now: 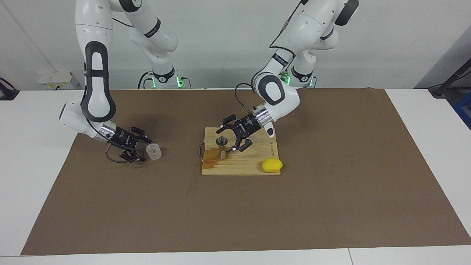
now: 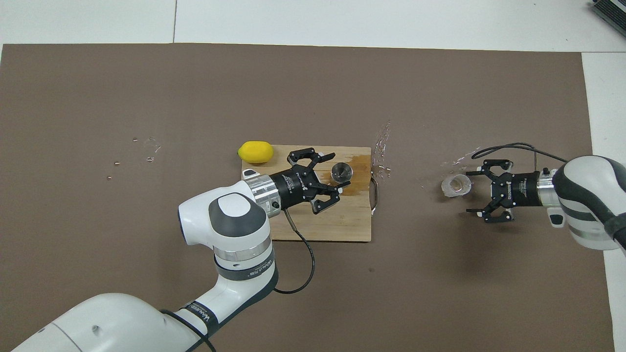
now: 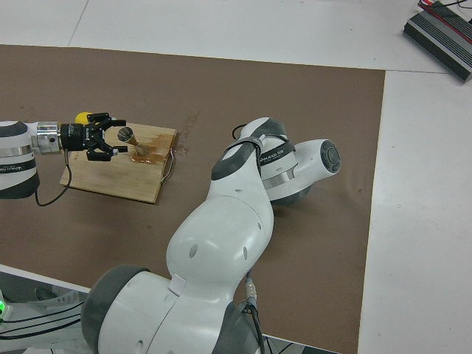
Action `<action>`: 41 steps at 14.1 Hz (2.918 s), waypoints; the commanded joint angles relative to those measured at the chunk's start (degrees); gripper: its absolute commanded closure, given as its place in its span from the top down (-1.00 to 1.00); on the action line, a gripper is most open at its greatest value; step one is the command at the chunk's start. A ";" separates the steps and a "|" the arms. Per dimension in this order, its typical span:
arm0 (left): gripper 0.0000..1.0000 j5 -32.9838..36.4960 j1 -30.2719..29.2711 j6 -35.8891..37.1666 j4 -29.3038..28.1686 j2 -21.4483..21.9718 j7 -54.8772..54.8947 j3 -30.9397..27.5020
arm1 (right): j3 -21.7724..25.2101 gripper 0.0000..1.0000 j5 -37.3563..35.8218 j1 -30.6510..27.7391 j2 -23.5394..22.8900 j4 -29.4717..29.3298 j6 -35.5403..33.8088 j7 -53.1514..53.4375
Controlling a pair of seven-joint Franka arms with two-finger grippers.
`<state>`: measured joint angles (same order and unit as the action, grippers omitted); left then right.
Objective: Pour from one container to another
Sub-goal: 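Release the dark cup while the right gripper grasps the clear cup, then withdraw the left gripper while the right gripper lifts the clear cup, then move the clear cup over the dark cup and tilt it to pour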
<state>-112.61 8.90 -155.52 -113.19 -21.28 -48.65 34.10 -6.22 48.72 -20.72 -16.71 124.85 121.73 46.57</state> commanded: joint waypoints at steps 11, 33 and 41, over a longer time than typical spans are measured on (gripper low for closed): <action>1.00 18.69 -6.33 -4.26 1.48 11.16 -7.34 -0.52 | -0.72 0.86 10.43 2.44 0.54 0.66 2.02 -0.69; 1.00 93.76 -32.90 17.33 2.28 20.66 -5.94 -0.70 | -0.46 -1.00 0.70 14.82 5.72 -6.18 2.72 21.51; 1.00 106.81 -8.14 37.99 5.96 22.15 24.78 -29.84 | -0.54 -1.00 -16.27 25.99 4.76 -15.76 2.81 43.84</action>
<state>-7.21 -5.38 -121.94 -108.15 0.12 -32.26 10.97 -6.91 36.91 3.32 -10.94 112.25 124.16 85.25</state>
